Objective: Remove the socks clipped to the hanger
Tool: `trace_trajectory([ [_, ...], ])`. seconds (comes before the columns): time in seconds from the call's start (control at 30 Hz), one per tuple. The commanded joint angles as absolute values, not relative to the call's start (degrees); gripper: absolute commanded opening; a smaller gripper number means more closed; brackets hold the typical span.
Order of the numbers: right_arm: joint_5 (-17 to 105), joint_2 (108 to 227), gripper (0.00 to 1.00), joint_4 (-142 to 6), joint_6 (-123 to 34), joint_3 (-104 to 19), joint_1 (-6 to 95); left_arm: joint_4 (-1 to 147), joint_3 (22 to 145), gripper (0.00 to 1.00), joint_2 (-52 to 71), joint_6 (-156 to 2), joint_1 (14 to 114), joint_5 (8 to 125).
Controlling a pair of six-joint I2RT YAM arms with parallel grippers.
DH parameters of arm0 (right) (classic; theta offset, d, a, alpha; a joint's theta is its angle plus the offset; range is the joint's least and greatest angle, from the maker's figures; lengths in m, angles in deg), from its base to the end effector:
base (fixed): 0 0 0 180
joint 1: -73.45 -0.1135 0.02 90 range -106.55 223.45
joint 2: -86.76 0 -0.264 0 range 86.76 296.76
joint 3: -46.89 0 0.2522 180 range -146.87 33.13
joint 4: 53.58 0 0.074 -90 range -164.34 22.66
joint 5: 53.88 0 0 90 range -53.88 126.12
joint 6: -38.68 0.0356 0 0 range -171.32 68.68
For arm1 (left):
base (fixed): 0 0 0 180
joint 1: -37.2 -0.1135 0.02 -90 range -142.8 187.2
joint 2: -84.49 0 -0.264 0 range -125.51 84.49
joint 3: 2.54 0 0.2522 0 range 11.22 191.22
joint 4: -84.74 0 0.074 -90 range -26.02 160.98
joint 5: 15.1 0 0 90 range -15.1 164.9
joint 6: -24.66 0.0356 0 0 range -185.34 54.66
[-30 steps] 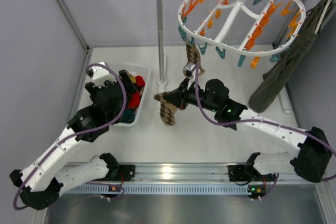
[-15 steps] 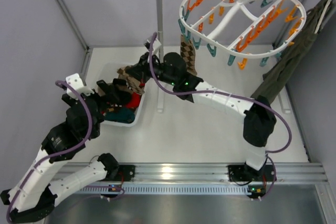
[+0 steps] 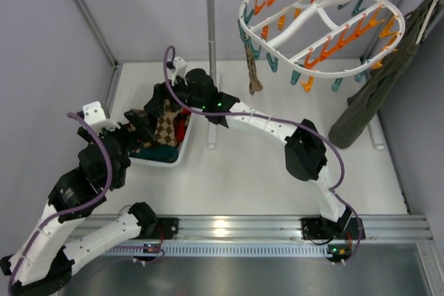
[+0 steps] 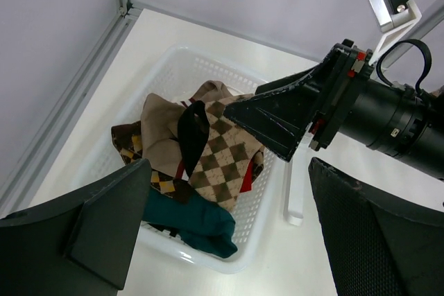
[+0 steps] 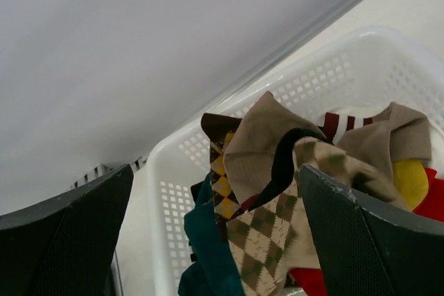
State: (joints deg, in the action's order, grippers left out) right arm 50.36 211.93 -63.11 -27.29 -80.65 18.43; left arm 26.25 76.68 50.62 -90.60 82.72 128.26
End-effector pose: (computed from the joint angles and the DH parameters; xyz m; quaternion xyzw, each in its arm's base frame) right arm 0.2976 0.4407 0.3262 -0.2778 0.6951 0.4895 0.4472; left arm 0.0700 -0.0305 0.4184 -0.1516 0.7381 -0.0349 0.6565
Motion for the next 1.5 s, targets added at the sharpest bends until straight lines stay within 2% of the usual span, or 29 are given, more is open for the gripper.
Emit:
trace_trajectory([
  [0.0, 48.6, 210.3, 0.99, -67.3, -29.1, -86.5, 17.5, 26.1, 75.9, 0.99, 50.7, -89.7, 82.5, 126.7],
  [0.2, 41.0, 205.6, 0.99, -77.7, -33.5, -86.0, 17.8, 26.2, 76.0, 0.99, 50.1, -90.8, 82.5, 122.2],
  [0.3, 39.3, 200.6, 0.99, -77.4, -35.1, -80.1, 18.0, 26.6, 76.4, 0.99, 50.3, -91.7, 82.5, 118.3],
  [0.47, 39.5, 186.2, 0.99, -70.5, -36.0, -59.9, 18.0, 31.2, 74.3, 0.99, 51.1, -91.4, 82.5, 107.8],
  [0.67, 41.7, 169.8, 0.99, -68.7, -38.5, -41.4, 18.2, 47.5, 66.5, 0.99, 51.0, -87.3, 82.6, 90.8],
  [0.83, 36.5, 153.5, 0.99, -68.5, -38.8, -26.1, 18.5, 59.3, 62.6, 0.98, 43.7, -86.7, 82.5, 82.9],
  [1.13, 16.5, 126.0, 0.99, -74.5, -37.0, -7.3, 18.9, 78.9, 62.7, 0.99, 26.2, -82.8, 82.5, 79.8],
  [1.33, 11.8, 114.1, 0.99, -82.3, -36.4, -4.8, 19.1, 89.0, 66.5, 0.98, 15.2, -77.9, 82.5, 82.0],
  [1.47, 10.8, 110.5, 0.99, -85.4, -36.5, -5.5, 19.0, 94.9, 69.8, 0.99, 7.5, -75.3, 82.5, 84.9],
])
